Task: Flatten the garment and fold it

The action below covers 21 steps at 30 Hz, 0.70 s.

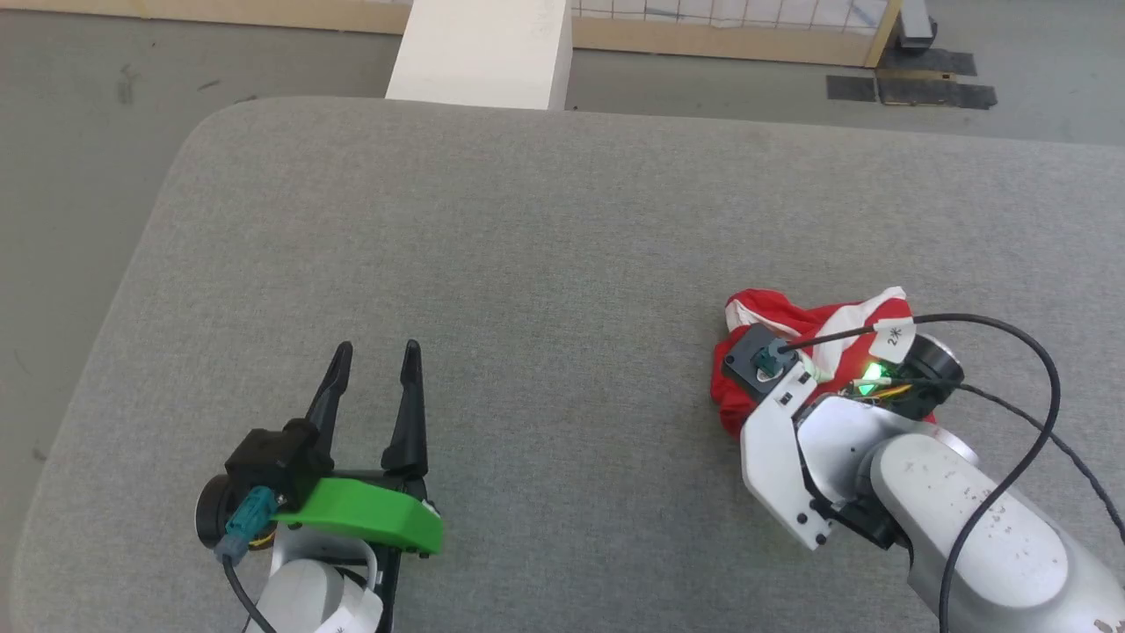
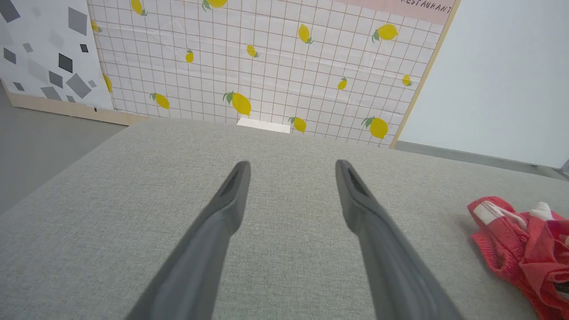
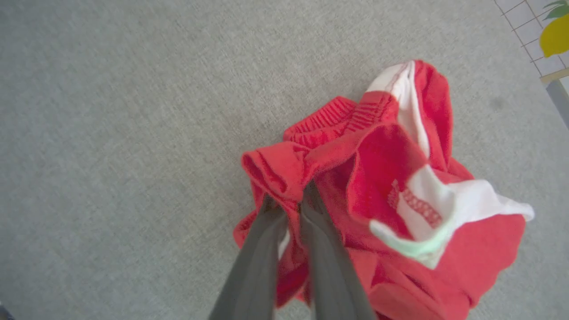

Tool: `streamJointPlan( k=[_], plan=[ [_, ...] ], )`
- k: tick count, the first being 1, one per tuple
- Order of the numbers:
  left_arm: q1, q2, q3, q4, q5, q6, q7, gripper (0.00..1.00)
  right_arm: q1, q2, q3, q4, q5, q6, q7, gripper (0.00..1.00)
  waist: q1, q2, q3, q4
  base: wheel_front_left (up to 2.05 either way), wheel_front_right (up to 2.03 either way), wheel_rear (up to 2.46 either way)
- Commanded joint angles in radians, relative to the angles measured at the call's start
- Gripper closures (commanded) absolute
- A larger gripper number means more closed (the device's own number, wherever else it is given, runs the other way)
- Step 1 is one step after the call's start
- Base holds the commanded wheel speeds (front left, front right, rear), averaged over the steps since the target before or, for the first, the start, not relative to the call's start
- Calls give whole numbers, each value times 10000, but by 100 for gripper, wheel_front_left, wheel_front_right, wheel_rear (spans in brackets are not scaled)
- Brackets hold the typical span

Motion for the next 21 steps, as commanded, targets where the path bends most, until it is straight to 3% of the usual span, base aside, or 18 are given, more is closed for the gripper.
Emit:
streamJointPlan(
  k=[1, 10, 16, 21],
  plan=[
    [-3, -24, 22, 13, -122, 9, -38, 0, -200, 51, 66, 132, 236, -15, -153, 0, 0, -1, 52, 47, 0, 0, 0],
    [63, -24, 154, 19, -102, 53, -38, 0, -675, 147, -509, 83, 417, -15, -1754, 0, 0, -1, -55, -162, 0, 0, 0],
    [111, -24, 202, 14, -82, 51, -38, 0, -400, 403, -2130, -378, -26, -15, -3202, 0, 0, -1, -284, -405, 0, 0, 0],
    [202, -24, 285, -26, -75, 66, -38, 0, 583, 988, -3925, -859, -501, -15, -4431, 0, 0, -1, -517, -636, 0, 0, 0]
  ],
)
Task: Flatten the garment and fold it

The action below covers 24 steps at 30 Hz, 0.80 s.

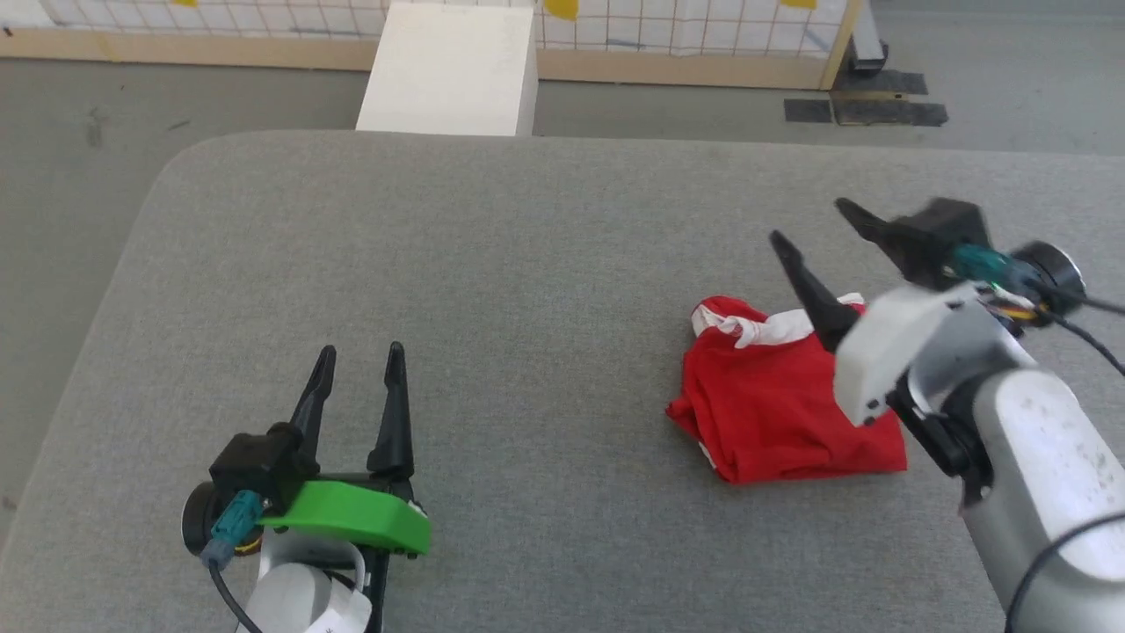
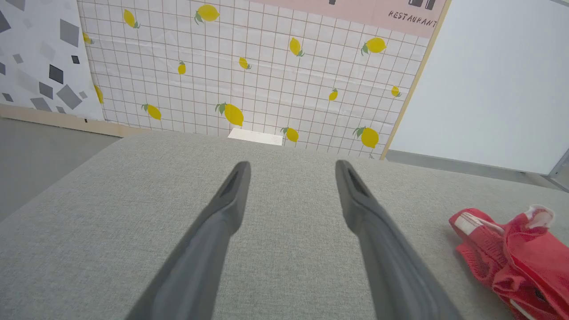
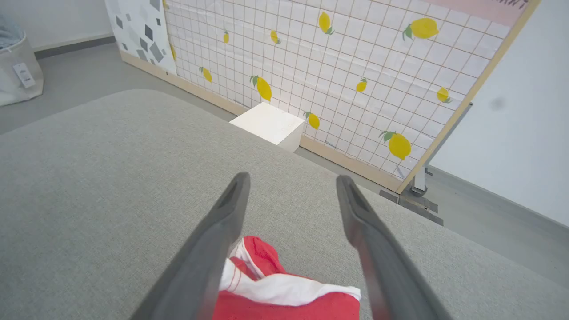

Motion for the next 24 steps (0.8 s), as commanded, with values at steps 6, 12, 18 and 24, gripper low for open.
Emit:
streamJointPlan(
  k=[6, 12, 18, 24],
  plan=[
    [184, -22, 43, -33, -71, 54, -38, 0, 1780, 1132, -2123, -775, -542, -13, -1993, 0, 0, 0, -386, -380, 0, 0, 0],
    [248, -22, 79, -4, -13, 58, -38, 0, 3209, 1938, -3184, -1052, -696, -13, -3656, 0, 0, 0, -670, -730, 0, 0, 0],
    [413, -22, 129, 65, 35, 37, -38, 0, 4140, 2151, -3195, -1056, -770, -13, -4447, 0, 0, 0, -896, -1003, 0, 0, 0],
    [627, -22, 121, 202, -41, 51, -38, 0, 4784, 2256, -3196, -948, -1053, -13, -4610, 0, 0, 0, -1065, -1156, 0, 0, 0]
  ],
)
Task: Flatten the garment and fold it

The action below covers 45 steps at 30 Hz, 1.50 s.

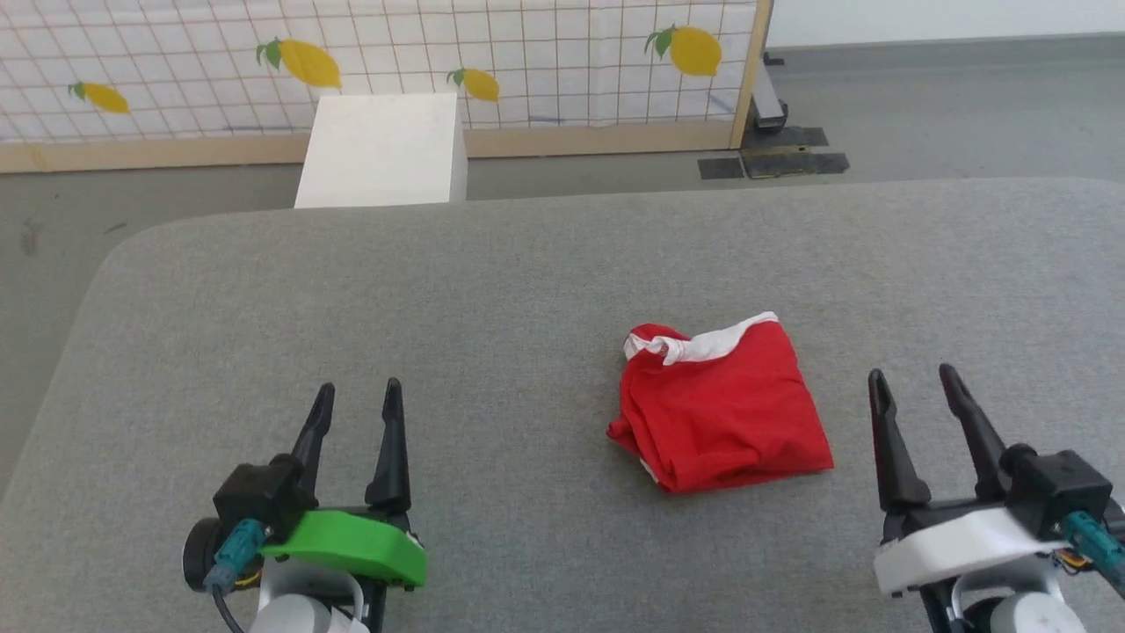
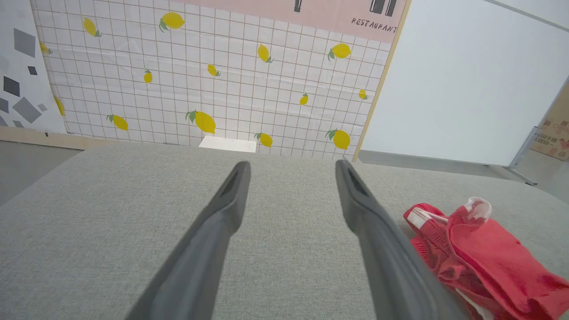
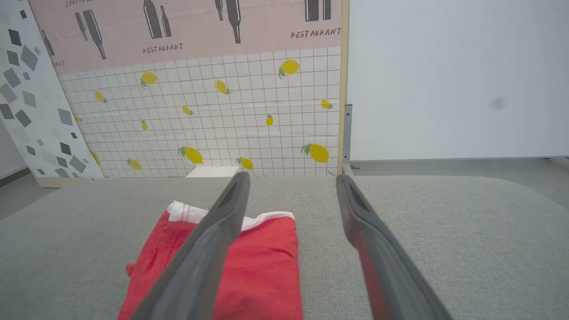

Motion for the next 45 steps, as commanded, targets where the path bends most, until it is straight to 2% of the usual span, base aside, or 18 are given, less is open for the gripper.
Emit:
streamJointPlan(
  k=[1, 31, 33, 38, 40, 42, 45],
  plan=[
    [174, -18, 24, 44, -83, 46, -38, 0, 171, 51, -7, 23, -54, -13, -106, 0, 0, 0, -76, -66, 0, 0, 0],
    [302, -18, 10, 225, -217, 171, -38, 0, 478, 127, -24, 98, 269, -13, 192, 0, 0, 0, -224, -120, 0, 0, 0],
    [271, -18, 21, 184, -219, 183, -38, 0, 270, 127, 15, 208, 1121, -13, 417, 0, 0, 0, -153, -119, 0, 0, 0],
    [158, -18, 50, 70, -156, 163, -38, 0, -818, 128, -482, 1274, 5849, -13, 2526, 0, 0, 0, 128, -36, 0, 0, 0],
    [70, -18, 59, 16, -142, 153, -38, 0, -1360, 128, -902, 2020, 7153, -13, 3683, 0, 0, 0, 306, 77, 0, 0, 0],
    [-44, -18, 53, -48, -119, 133, -38, 0, -1947, 128, -1296, 2817, 7855, -13, 4927, 0, 0, 0, 512, 227, 0, 0, 0],
    [-215, -18, 48, -125, -76, 107, -38, 0, -2853, 125, -2012, 3875, 8096, -13, 6348, 0, 0, 0, 832, 500, 0, 0, 0]
  ],
)
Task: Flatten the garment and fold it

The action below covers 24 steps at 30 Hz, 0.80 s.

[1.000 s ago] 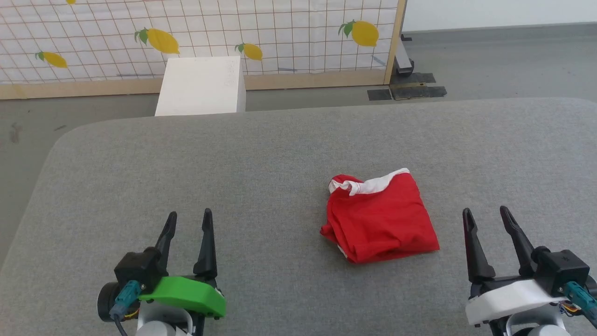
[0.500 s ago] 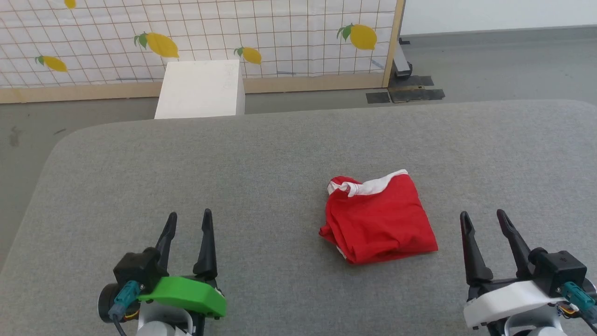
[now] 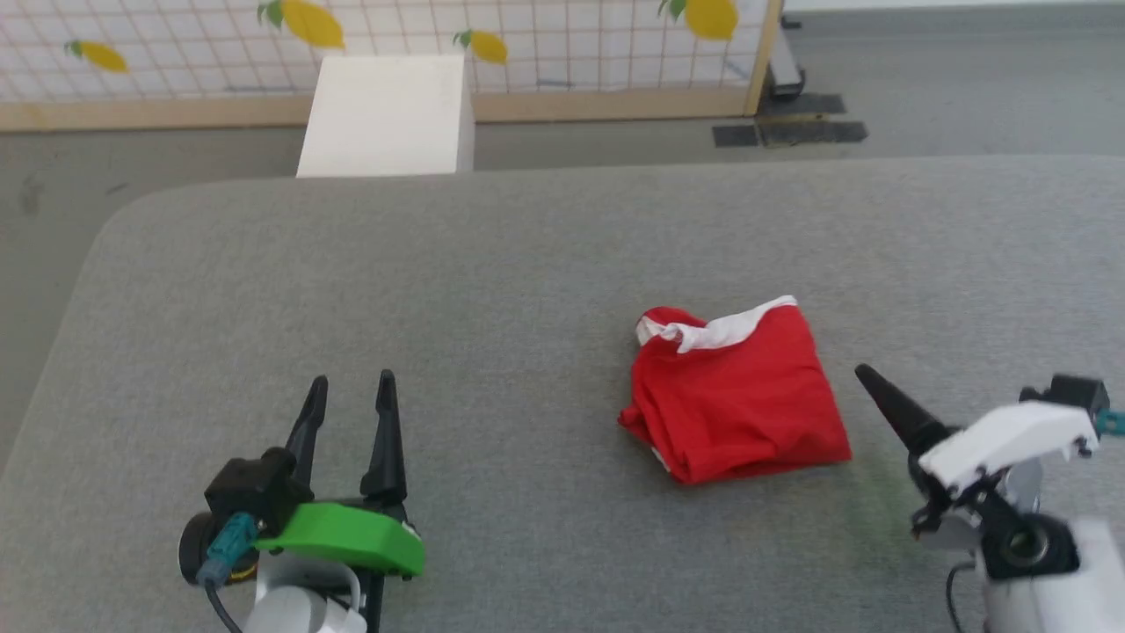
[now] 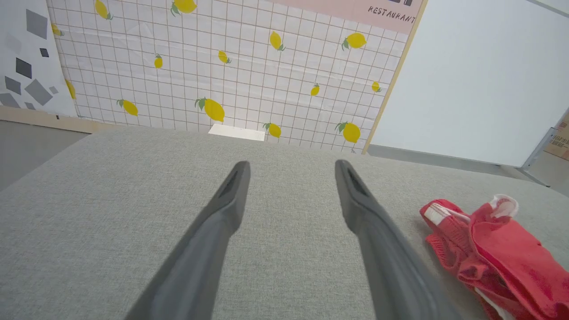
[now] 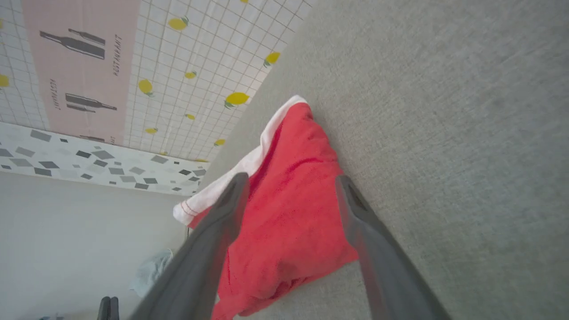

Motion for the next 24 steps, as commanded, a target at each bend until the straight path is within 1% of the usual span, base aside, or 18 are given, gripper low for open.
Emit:
streamJointPlan(
  k=[1, 5, 7, 10, 13, 16, 17, 18, 19, 20, 21, 24],
  plan=[
    [-247, -16, 29, -66, 122, -38, -38, 0, -544, -22, -295, 401, -72, -11, 510, 0, 0, 0, 438, 426, 0, 0, 0],
    [-410, -17, 15, -131, 139, -46, -38, 0, -1620, -146, -1137, 1594, -639, -11, 1894, 0, 0, 0, 801, 821, 0, 0, 0],
    [-461, -17, 11, -135, 130, -52, -38, 0, -2018, -313, -1400, 2107, -1259, -11, 2373, 0, 0, 0, 930, 1002, 0, 0, 0],
    [-508, -17, -16, -128, 114, -64, -38, 0, -2444, -380, -1592, 2648, -2127, -11, 3232, 0, 0, 0, 1058, 1265, 0, 0, 0],
    [-525, -17, -52, -126, 99, -60, -38, 0, -2625, -315, -1626, 2728, -2569, -11, 4077, 0, 0, 0, 1088, 1458, 0, 0, 0],
    [-519, -17, -85, -110, 85, -44, -38, 0, -2566, -216, -1537, 2489, -2807, -11, 4894, 0, 0, 0, 1050, 1597, 0, 0, 0],
    [-513, -17, -90, -105, 89, -44, -38, 0, -2518, -187, -1525, 2401, -2846, -11, 5094, 17, 0, 0, 1033, 1620, 0, 0, 0],
    [-505, -17, -94, -99, 91, -47, -38, 0, -2452, -153, -1507, 2271, -2875, -11, 5312, 53, 0, 0, 1001, 1644, 0, 0, 0],
    [-495, -17, -93, -95, 94, -49, -38, 0, -2397, -128, -1512, 2155, -2891, -11, 5431, 67, 0, 0, 974, 1654, 0, 0, 0],
    [-485, -17, -89, -90, 101, -49, -38, 0, -2340, -99, -1498, 1989, -2880, -11, 5558, 85, 0, 0, 937, 1654, 0, 0, 0],
    [-478, -17, -84, -87, 106, -45, -38, 0, -2290, -79, -1473, 1839, -2876, -11, 5620, 100, 0, 0, 911, 1640, 0, 0, 0],
    [-432, -17, -65, -127, 133, -40, -38, 0, -2145, -36, -1348, 1309, -2956, -11, 5656, 100, 0, 0, 834, 1472, 0, 0, 0]
  ],
)
